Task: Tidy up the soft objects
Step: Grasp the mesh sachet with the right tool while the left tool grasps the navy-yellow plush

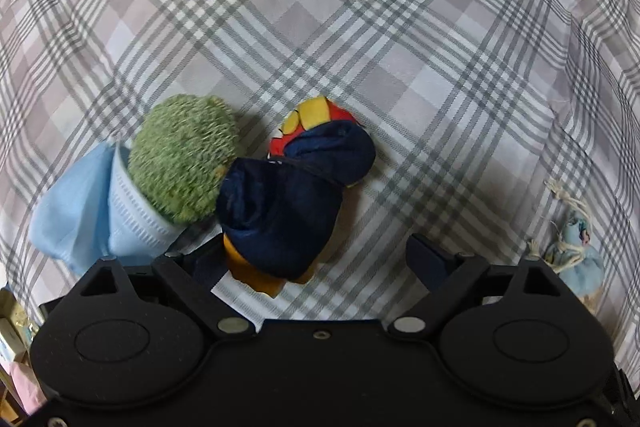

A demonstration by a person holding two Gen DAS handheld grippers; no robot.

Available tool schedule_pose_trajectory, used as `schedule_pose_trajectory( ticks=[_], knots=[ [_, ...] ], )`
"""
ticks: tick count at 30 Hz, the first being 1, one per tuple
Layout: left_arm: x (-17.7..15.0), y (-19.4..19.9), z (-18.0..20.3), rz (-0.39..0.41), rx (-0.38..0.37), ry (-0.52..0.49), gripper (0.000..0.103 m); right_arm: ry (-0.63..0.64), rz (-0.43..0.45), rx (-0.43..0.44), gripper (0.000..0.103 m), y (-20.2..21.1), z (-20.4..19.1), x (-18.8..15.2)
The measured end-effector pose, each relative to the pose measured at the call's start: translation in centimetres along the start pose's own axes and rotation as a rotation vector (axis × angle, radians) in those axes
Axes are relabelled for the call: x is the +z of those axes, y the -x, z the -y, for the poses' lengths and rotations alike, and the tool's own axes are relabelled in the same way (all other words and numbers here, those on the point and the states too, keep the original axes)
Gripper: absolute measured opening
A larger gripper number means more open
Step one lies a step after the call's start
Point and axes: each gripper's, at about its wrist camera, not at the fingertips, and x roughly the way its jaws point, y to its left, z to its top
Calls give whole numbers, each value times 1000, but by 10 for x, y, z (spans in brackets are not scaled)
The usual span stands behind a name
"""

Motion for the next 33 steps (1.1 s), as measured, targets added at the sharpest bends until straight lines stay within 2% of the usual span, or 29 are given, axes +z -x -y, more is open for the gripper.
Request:
schedule_pose_trajectory(
  ticks=[2, 3, 5, 7, 9, 10, 11, 12, 13, 15, 17, 18, 19, 20, 23, 33],
  knots=[
    [-1, 0, 5, 4, -15, -21, 56, -1, -1, 3, 84, 0, 0, 0],
    [-2, 2, 8, 5, -27, -36, 51, 0, -1, 3, 84, -1, 0, 0],
    [-4, 7, 12, 3, -63, -59, 26, 3, -2, 3, 85, -2, 0, 1],
    [-8, 11, 15, -16, -118, -65, 21, 4, -4, 6, 85, -2, 0, 1],
    [-10, 17, 18, -15, -125, -77, 19, 6, -5, 9, 84, -2, 1, 2],
    [-13, 20, 20, -4, -119, -89, 18, 12, -2, 7, 82, -1, 1, 2],
    [-16, 23, 22, 3, -117, -98, 18, 19, 6, 1, 73, 0, 1, 1],
    [-19, 25, 22, 2, -124, -102, 18, 27, 16, -7, 63, 3, 1, 1],
    [-18, 27, 21, -6, -136, -101, 19, 32, 20, -9, 60, 5, 3, 1],
    [-16, 29, 17, -12, -134, -80, 28, 19, 14, 7, 57, 7, 9, 2],
    [-17, 37, 16, 27, -103, -70, 52, -5, 14, 7, 56, 8, 14, 3],
    [-18, 41, 17, 58, -81, -73, 59, -16, 18, 5, 56, 9, 16, 3],
    [-16, 44, 17, 89, -62, -72, 74, -26, 22, 4, 56, 9, 18, 4],
    [-16, 47, 15, 123, -48, -68, 78, -36, 26, 3, 56, 10, 20, 5],
    [-5, 42, 16, 146, -31, -67, 80, -56, 29, 13, 56, 11, 24, 5],
    [27, 3, 24, 95, 22, -22, 81, -74, 94, -24, 56, 17, 32, 7]
  ],
)
